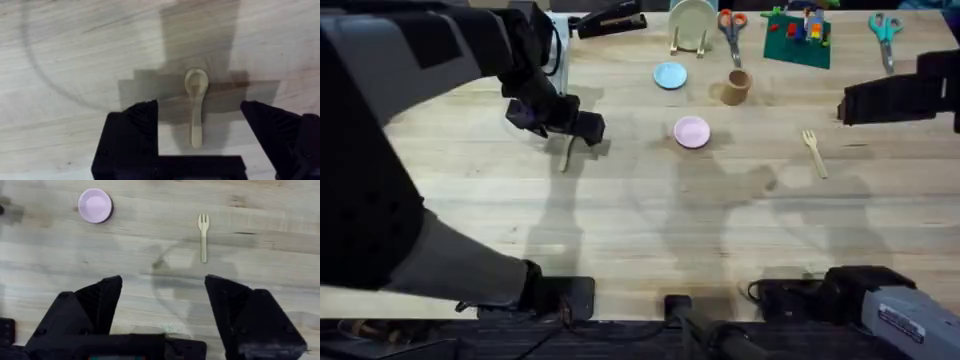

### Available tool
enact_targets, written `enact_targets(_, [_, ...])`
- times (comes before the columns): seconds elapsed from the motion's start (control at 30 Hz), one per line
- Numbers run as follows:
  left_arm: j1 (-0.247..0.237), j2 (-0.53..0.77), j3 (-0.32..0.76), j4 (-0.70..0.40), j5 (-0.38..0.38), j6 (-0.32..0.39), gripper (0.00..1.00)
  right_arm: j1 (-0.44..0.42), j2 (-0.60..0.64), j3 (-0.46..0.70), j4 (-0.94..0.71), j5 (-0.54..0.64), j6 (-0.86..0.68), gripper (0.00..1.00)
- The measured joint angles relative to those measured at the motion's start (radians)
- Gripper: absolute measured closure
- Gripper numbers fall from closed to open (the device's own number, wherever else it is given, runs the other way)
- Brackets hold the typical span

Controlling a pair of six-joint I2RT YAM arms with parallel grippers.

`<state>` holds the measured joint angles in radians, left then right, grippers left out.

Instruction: Pick up a utensil and set it on the pink plate, then put the other utensil in the container.

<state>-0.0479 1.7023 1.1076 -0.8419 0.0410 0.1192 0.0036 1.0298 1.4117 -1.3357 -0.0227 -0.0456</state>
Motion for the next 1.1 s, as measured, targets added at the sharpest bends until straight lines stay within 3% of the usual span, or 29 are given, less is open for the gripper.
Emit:
enact_targets(0.8, [0.000, 0.033, 0.005, -0.035, -0.004, -0.053, 0.009, 0.000, 0.000, 0.000, 0.000, 0.000, 0.000, 0.005])
enact_targets(0.97, [0.000, 0.033, 0.006, -0.056, -0.010, -0.075, 0.195, 0.000, 0.000, 0.000, 0.000, 0.000, 0.000, 0.007])
enact_targets(1.1, [0.000, 0.033, 0.006, -0.062, -0.010, -0.085, 0.462, 0.000, 0.000, 0.000, 0.000, 0.000, 0.000, 0.007])
